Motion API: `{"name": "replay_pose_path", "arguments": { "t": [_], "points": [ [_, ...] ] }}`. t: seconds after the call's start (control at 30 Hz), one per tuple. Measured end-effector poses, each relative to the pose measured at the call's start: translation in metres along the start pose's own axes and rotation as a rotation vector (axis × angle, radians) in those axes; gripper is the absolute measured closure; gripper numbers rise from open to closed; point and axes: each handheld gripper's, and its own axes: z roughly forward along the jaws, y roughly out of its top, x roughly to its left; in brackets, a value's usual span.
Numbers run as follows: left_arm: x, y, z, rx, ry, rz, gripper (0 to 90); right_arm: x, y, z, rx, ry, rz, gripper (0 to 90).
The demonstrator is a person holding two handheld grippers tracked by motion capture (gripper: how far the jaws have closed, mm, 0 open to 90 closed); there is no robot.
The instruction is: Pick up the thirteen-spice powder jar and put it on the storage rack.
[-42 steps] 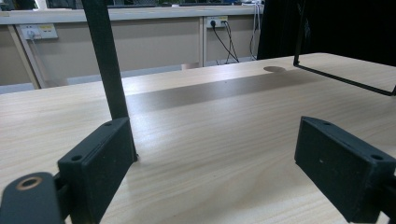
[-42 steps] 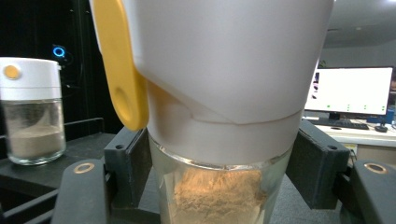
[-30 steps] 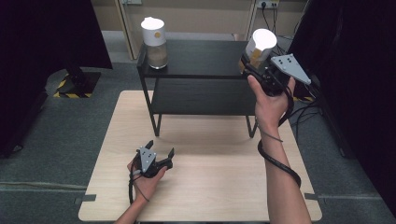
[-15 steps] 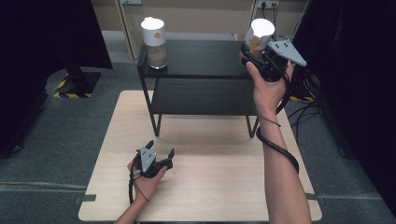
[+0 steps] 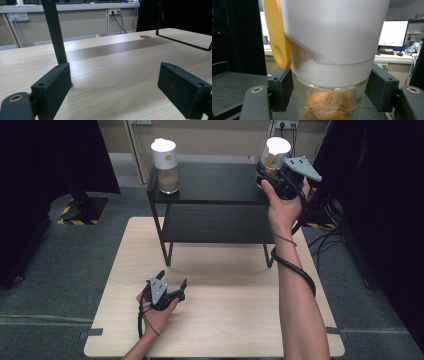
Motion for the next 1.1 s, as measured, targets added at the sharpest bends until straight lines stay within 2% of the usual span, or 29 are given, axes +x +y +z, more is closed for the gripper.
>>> {"name": "replay_pose_path", "arguments": {
  "t": [0.47,1.1],
  "points": [
    [0.000,0.000,0.000,0.000,0.000,0.002,11.6,0.002,-0.002,0.006,0.025,-0.008,-0.021,30.7],
    [0.000,0.000,0.000,0.000,-0.003,0.009,11.7,0.002,-0.005,0.013,0.022,-0.014,0.000,28.8]
  ]
}}
